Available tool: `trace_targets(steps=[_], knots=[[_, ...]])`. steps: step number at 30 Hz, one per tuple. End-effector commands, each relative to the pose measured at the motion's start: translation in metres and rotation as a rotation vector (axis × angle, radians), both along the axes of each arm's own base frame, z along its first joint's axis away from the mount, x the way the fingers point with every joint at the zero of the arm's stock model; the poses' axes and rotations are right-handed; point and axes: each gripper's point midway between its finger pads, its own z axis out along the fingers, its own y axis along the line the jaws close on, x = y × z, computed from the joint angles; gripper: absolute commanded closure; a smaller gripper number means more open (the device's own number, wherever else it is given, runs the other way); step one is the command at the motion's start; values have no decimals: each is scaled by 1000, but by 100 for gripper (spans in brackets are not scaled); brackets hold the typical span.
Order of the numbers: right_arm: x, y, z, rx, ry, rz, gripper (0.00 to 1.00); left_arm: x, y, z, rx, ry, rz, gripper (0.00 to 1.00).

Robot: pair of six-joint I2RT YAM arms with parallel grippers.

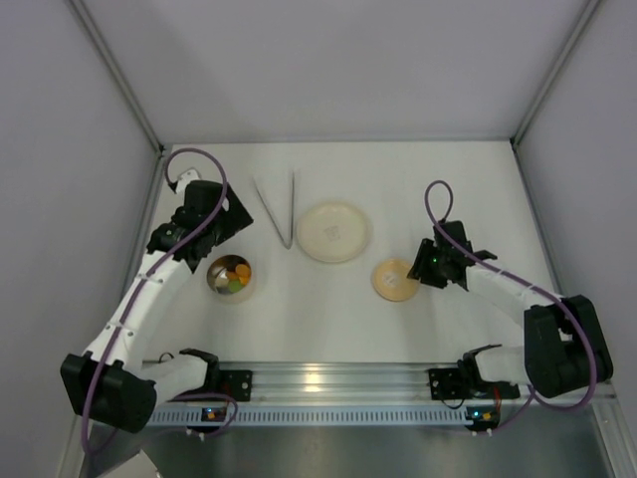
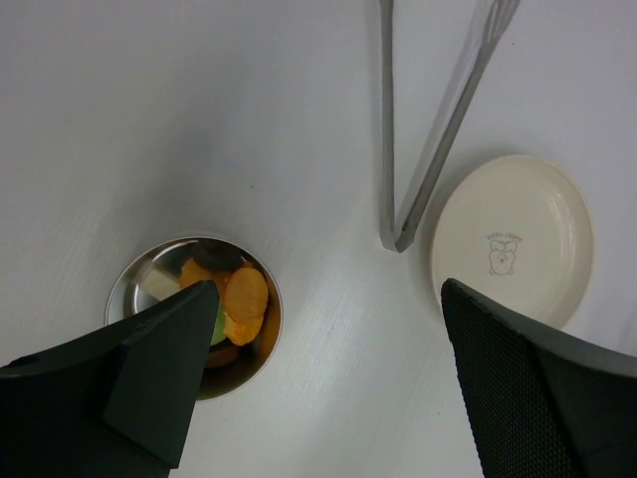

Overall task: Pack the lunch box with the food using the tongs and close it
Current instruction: Pick up the box lid from the center of the board.

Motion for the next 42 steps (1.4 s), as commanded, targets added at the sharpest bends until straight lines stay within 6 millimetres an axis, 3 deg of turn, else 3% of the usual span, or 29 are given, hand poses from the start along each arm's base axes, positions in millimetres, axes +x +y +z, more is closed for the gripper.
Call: trace_targets(steps=[1, 10, 12, 13, 20, 29, 34, 42], knots=[[15, 0, 2, 8, -41, -4, 58, -8, 25, -4, 38, -6, 151, 1], [15, 6, -6, 32, -26, 19, 59, -9, 58, -25, -15, -2, 367, 1], [16, 7, -7, 40, -29, 21, 61, -8, 75, -40, -61, 26, 436, 1], [16, 8, -7, 42, -30, 21, 61, -8, 72, -43, -73, 32, 424, 1], [17, 9, -7, 48, -31, 26, 66, -9, 102, -87, -150, 124, 549, 1], [17, 11, -8, 56, -31, 35, 86, -11, 105, -141, -268, 213, 614, 1], [16, 9, -5, 50, -38, 33, 96, -11, 91, -167, -351, 272, 594, 2], [17, 15, 7, 84, -63, 43, 100, -10, 73, -176, -427, 274, 548, 2]])
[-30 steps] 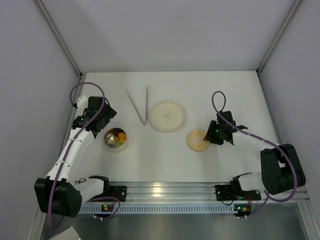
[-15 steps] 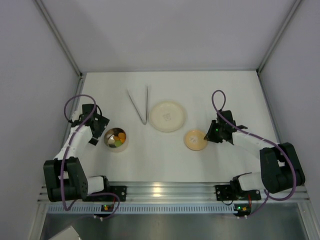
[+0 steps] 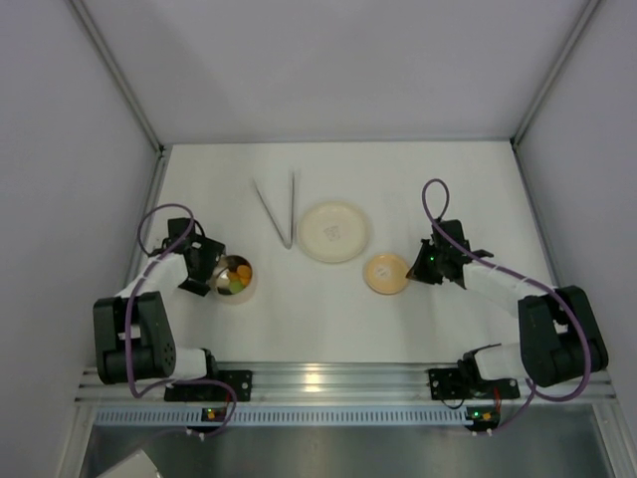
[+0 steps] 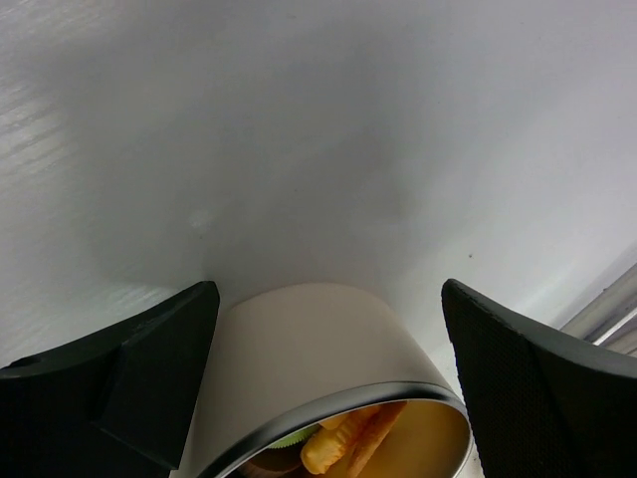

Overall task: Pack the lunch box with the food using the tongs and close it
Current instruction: Pick up the box lid from the center of the board, then move the packing box to the center of the board.

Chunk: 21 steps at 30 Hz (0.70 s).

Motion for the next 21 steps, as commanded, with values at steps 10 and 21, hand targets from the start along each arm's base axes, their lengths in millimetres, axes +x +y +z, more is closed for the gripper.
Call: trace_targets(steps=[10, 21], knots=[[7, 7, 42, 45, -112, 21, 100, 11, -45, 7, -56, -85, -84, 1], [-1, 39, 80, 79, -169, 94, 100, 5, -102, 7, -77, -101, -204, 1]])
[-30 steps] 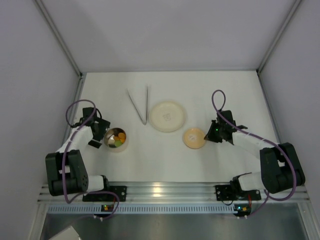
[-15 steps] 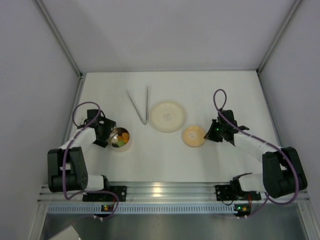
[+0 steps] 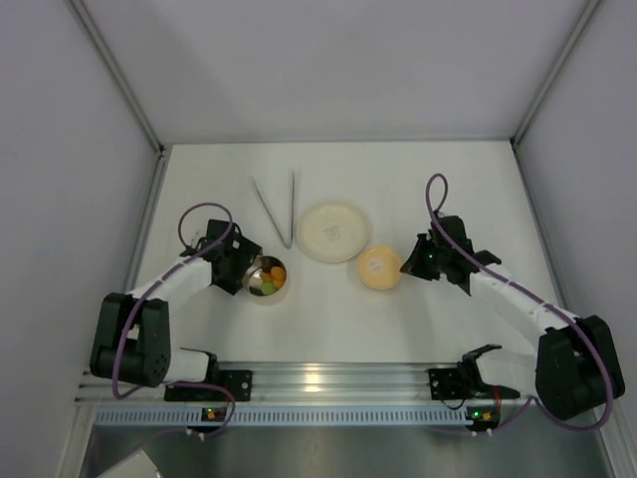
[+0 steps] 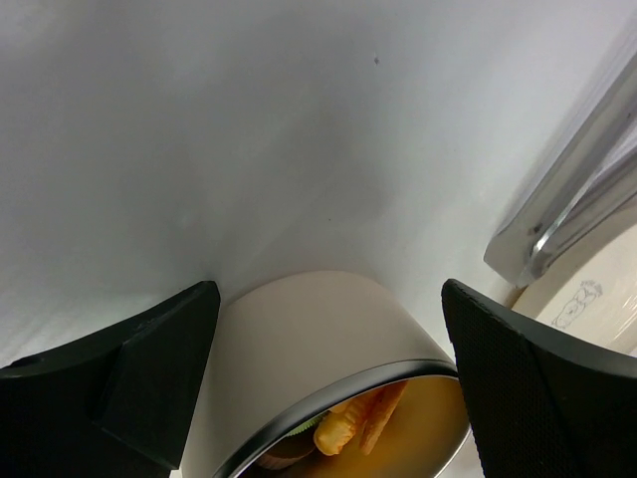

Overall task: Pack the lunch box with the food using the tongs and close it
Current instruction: Move the packing box to the center of the board.

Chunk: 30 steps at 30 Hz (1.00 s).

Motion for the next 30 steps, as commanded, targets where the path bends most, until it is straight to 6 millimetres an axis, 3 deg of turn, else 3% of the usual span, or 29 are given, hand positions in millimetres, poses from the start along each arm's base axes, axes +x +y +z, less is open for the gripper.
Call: trace_targets(steps=[1, 11, 19, 24, 30], knots=[[6, 25, 38, 33, -75, 46, 100, 0, -17, 3, -28, -27, -7, 2], [6, 96, 81, 52, -138, 163, 100, 0, -66, 17, -47, -72, -101, 2], [-6, 155, 89, 35, -140, 265, 100, 8, -95, 37, -75, -120, -163, 2], [-15, 184, 80, 12, -122, 317, 100, 17, -76, 73, 26, -184, -143, 1], [-17, 210, 70, -5, -104, 358, 100, 30, -28, 117, 140, -261, -63, 2]])
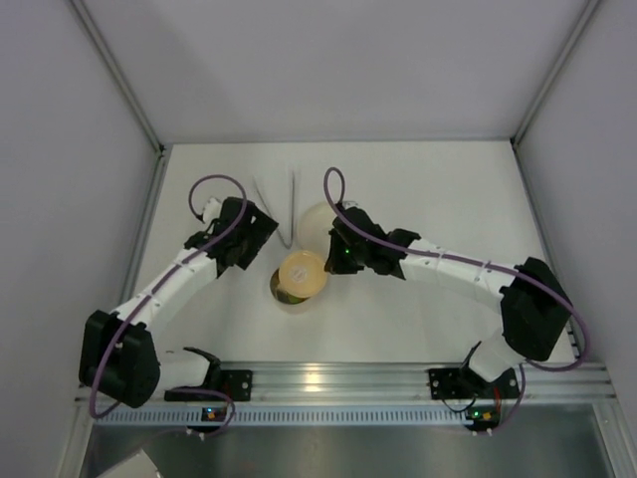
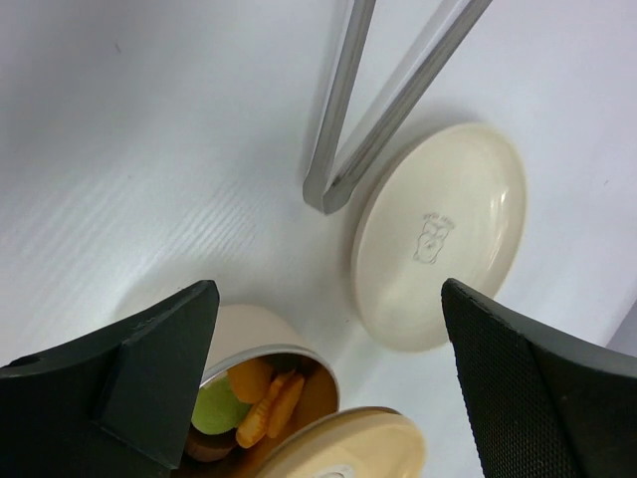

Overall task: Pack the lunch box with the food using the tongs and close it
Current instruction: Close the box lid on the packing box.

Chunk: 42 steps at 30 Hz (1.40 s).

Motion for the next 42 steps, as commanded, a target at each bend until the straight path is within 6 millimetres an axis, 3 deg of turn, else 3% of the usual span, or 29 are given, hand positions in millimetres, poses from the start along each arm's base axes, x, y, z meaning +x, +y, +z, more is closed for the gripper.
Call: trace_targets(steps=[1, 6, 14, 25, 42], knots=[[5, 20, 16, 19, -26, 3, 100, 6, 38, 37, 93, -73, 67, 1], [5, 35, 3, -3, -4, 31, 100, 6, 59, 66, 119, -137, 78, 1], [5, 51, -8, -18, 19, 59, 100, -10, 59, 84, 130, -173, 10, 1], [-7, 50, -18, -51, 33, 65, 100, -34, 56, 77, 134, -151, -75, 2], [-17, 36, -21, -88, 42, 58, 100, -38, 46, 66, 106, -130, -130, 1]])
